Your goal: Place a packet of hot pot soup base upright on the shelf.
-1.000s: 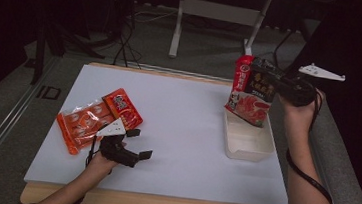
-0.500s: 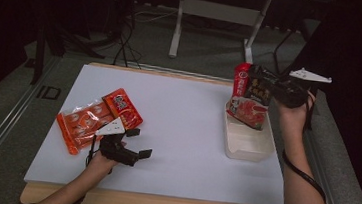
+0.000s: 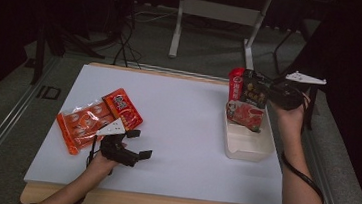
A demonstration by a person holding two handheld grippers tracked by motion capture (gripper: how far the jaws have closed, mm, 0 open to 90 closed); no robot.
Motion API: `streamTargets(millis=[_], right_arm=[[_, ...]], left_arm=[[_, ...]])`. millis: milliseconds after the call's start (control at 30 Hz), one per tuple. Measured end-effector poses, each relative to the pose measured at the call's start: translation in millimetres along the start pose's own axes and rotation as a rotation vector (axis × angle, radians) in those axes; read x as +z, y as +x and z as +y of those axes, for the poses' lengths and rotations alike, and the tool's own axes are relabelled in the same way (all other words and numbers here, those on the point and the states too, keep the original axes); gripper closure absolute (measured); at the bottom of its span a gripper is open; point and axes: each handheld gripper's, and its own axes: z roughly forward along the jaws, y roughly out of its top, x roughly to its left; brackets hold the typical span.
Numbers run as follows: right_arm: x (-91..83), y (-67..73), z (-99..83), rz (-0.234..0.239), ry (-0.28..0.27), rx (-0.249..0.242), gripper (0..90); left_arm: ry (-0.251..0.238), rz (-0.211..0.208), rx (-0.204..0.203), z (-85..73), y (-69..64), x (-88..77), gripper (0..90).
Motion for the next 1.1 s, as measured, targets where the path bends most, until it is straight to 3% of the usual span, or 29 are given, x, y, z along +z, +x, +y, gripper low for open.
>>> streamTargets(millis=[167,267,400,533,667,933,1100], right_arm=[[1.8,1.2,2.6,0.035,0.030,-0.055,74.6],[2.3,1.7,2.5,0.039,0.031,-0.068,74.5],[4.1,0.4,1.8,0.080,0.049,-0.083,73.9],[1.6,-1.8,-7.7,0.059,-0.007,-0.038,73.4],[2.5,-4.8,-19.3,0.067,-0.011,-0.025,72.5],[-2.4,-5.5,-30.1,0.046,-0.073,0.018,72.2],[-2.2,-7.7,-35.9,0.036,-0.061,0.028,71.1]], left_arm=[[-0.005,-0.001,0.002,0.4,-0.7,0.0,1.4],[-0.004,-0.003,-0.003,-0.2,-0.5,-0.4,1.4],[-0.004,-0.007,-0.009,-0.4,0.0,-0.3,1.4],[-0.010,-0.004,-0.009,-0.3,0.5,-1.3,1.4],[-0.008,-0.003,-0.013,-0.9,1.5,-1.6,1.4],[-0.009,-0.001,-0.019,-1.8,3.0,-1.5,1.4],[-0.007,-0.001,-0.025,-2.2,3.8,-1.5,1.4]])
